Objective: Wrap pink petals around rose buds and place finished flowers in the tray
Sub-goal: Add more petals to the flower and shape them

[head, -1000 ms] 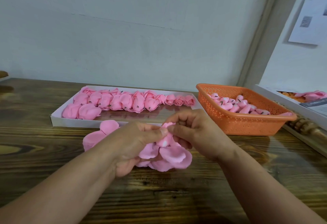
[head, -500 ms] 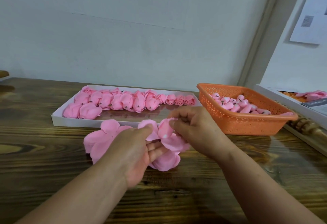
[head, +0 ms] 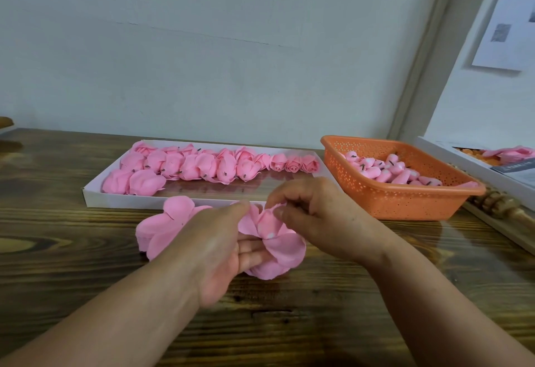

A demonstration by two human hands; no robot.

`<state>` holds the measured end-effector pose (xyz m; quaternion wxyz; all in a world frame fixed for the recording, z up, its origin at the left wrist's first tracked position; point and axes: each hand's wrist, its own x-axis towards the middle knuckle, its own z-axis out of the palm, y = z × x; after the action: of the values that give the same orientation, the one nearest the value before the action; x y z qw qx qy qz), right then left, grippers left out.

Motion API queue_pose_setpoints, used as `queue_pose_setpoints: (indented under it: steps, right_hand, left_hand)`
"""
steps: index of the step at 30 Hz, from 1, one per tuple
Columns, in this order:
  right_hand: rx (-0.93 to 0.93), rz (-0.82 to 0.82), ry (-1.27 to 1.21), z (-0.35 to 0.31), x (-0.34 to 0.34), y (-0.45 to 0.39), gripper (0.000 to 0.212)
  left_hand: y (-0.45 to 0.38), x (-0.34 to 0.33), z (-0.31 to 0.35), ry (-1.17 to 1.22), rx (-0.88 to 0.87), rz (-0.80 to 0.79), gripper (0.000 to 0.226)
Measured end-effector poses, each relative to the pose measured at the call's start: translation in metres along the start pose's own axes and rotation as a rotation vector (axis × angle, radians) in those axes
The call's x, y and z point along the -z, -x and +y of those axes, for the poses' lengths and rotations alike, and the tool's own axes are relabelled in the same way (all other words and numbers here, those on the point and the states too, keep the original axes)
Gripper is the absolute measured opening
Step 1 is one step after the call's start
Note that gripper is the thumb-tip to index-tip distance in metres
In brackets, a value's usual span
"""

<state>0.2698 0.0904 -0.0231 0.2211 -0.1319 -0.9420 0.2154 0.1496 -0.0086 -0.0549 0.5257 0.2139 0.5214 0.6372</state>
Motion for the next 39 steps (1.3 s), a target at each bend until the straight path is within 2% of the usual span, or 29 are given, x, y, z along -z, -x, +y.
queue_pose_setpoints:
  steps: [4,7,10,15,18,23,31,35,39]
  right_hand:
    - [0.017,-0.053,0.048,-0.003,-0.001,-0.001,0.019]
    - [-0.039,0.076,-0.008,0.001,0.001,-0.002,0.019]
    - [-0.080,0.203,-0.091,0.006,0.000,-0.002,0.017]
    - [-0.106,0.256,-0.095,0.006,-0.005,-0.005,0.016]
    - [-0.104,0.216,-0.054,0.004,-0.004,-0.006,0.015]
    - [-0.067,0.064,0.005,-0.002,0.002,-0.005,0.019]
    - [-0.049,-0.038,0.140,-0.004,0.004,-0.009,0.016]
    - [-0.056,-0.023,0.111,-0.004,0.000,-0.011,0.009]
    - [-0.103,-0.043,-0.010,0.000,0.002,-0.012,0.016]
  left_hand:
    - [0.001,-0.002,-0.001,-0.015,0.020,-0.047,0.039]
    - [0.002,-0.002,0.000,0.058,-0.020,-0.066,0.039]
    - [0.001,-0.005,-0.003,0.130,-0.104,-0.026,0.023]
    - [-0.004,-0.011,-0.012,0.099,-0.181,0.084,0.020]
    - [-0.007,-0.010,-0.012,0.049,-0.192,0.146,0.021]
    - [-0.008,-0.007,-0.011,-0.054,-0.208,0.164,0.028]
    - [0.003,-0.009,-0.011,-0.238,-0.199,0.080,0.027]
    - [0.004,-0.010,-0.009,-0.286,-0.194,0.065,0.023]
    - [0.005,-0.009,-0.009,-0.313,-0.207,0.037,0.025]
